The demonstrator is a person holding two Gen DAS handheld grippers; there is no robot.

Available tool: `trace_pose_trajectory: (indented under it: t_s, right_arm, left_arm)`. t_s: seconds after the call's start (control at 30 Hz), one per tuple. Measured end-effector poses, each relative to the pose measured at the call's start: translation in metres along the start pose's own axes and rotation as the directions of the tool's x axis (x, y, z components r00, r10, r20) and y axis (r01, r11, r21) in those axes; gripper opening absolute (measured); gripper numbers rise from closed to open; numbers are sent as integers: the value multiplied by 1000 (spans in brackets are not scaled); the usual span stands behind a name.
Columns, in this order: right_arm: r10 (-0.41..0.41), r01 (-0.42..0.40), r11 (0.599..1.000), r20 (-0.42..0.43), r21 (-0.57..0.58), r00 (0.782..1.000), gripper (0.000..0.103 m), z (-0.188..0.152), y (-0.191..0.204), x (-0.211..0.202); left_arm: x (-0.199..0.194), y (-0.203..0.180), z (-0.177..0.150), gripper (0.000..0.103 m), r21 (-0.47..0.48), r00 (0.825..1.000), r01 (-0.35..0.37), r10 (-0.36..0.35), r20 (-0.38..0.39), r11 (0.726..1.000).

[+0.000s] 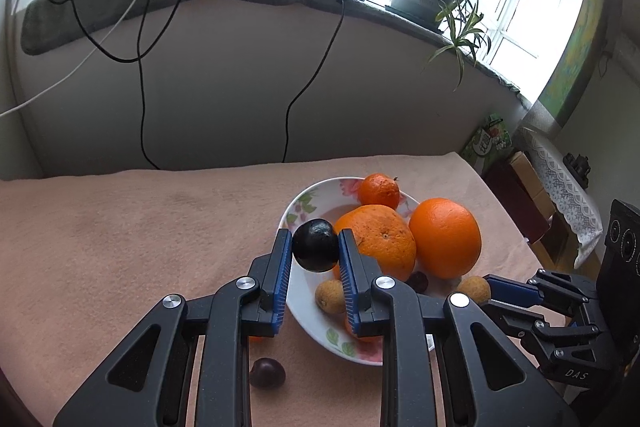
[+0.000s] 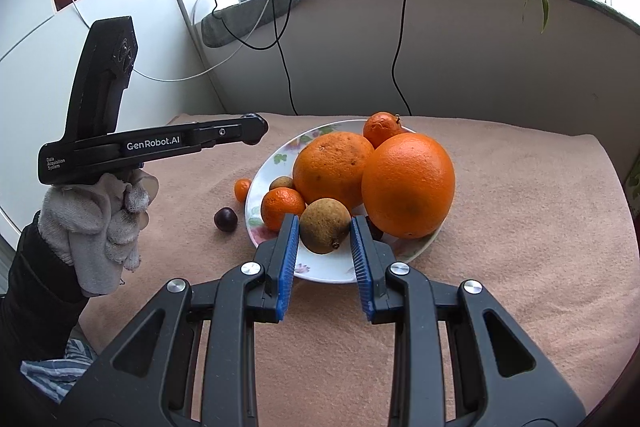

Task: Organize fruits
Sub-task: 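Carry the kiwi with the right tool while the left tool carries the plum over the plate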

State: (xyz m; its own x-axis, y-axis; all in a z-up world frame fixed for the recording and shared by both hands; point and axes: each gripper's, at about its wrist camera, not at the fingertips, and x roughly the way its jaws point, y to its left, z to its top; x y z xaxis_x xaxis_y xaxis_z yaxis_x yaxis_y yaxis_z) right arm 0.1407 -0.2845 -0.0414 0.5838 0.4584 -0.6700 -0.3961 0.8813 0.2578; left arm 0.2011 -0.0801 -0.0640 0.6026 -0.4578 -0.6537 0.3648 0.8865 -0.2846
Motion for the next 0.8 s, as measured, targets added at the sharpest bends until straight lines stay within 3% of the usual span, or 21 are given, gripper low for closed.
trace_pose_trajectory:
  t_s: [0.8]
  right_arm:
    - [-1, 1, 1000, -23, -3, 1000, 28, -1, 1, 12]
  left_arm:
    - [10, -2, 1, 22, 19, 1000, 4, -3, -25, 1000]
